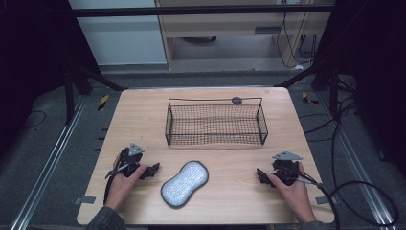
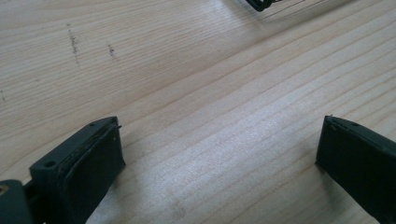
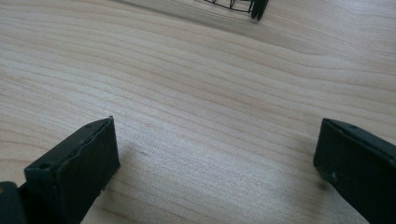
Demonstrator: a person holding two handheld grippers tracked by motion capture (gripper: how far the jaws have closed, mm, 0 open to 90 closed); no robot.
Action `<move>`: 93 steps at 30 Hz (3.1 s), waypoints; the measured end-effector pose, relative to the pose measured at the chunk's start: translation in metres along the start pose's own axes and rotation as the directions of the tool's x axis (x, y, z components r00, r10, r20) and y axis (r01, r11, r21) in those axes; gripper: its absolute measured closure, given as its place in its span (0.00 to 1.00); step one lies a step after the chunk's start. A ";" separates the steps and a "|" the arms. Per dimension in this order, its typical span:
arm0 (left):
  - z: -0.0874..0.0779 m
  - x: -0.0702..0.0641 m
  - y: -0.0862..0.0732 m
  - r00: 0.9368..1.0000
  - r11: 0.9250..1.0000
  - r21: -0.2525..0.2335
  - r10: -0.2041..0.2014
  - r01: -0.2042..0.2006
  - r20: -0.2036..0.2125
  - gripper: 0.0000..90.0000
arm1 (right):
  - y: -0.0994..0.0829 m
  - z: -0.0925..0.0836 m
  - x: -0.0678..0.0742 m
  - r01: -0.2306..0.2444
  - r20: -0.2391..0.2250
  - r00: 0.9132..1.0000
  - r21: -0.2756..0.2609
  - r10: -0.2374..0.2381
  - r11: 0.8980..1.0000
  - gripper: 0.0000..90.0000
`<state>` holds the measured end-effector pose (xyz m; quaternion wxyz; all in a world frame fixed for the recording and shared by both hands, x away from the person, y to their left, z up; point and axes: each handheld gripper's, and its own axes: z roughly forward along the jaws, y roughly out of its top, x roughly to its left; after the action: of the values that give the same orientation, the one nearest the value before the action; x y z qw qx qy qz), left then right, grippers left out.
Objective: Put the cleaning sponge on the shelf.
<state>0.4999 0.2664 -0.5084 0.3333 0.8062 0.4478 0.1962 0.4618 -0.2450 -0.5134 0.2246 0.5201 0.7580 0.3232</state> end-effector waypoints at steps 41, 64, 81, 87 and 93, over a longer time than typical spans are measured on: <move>-0.013 -0.137 0.053 0.949 0.933 0.258 0.186 -0.251 0.253 0.05 | -0.001 -0.001 0.000 0.005 -0.004 1.000 0.003 -0.005 1.000 0.00; 0.010 -0.144 0.048 0.949 0.908 0.321 0.191 -0.268 0.251 0.01 | -0.001 -0.001 0.000 0.017 -0.018 1.000 0.000 -0.017 1.000 0.00; 0.008 -0.143 0.049 0.936 0.909 0.284 0.229 -0.304 0.268 0.07 | -0.001 -0.001 0.001 0.020 -0.022 1.000 0.000 -0.020 1.000 0.00; -0.003 -0.140 0.054 0.927 0.916 0.236 0.259 -0.325 0.271 0.07 | -0.001 -0.001 0.001 0.020 -0.023 1.000 0.000 -0.020 1.000 0.00; -0.014 -0.138 0.067 0.907 0.904 0.196 0.324 -0.381 0.271 0.07 | -0.001 -0.001 0.001 0.021 -0.022 1.000 0.000 -0.021 1.000 0.00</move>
<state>0.4594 0.1286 -0.4534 0.2404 0.9262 0.2723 0.1016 0.4599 -0.2450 -0.5135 0.2193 0.5086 0.7659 0.3265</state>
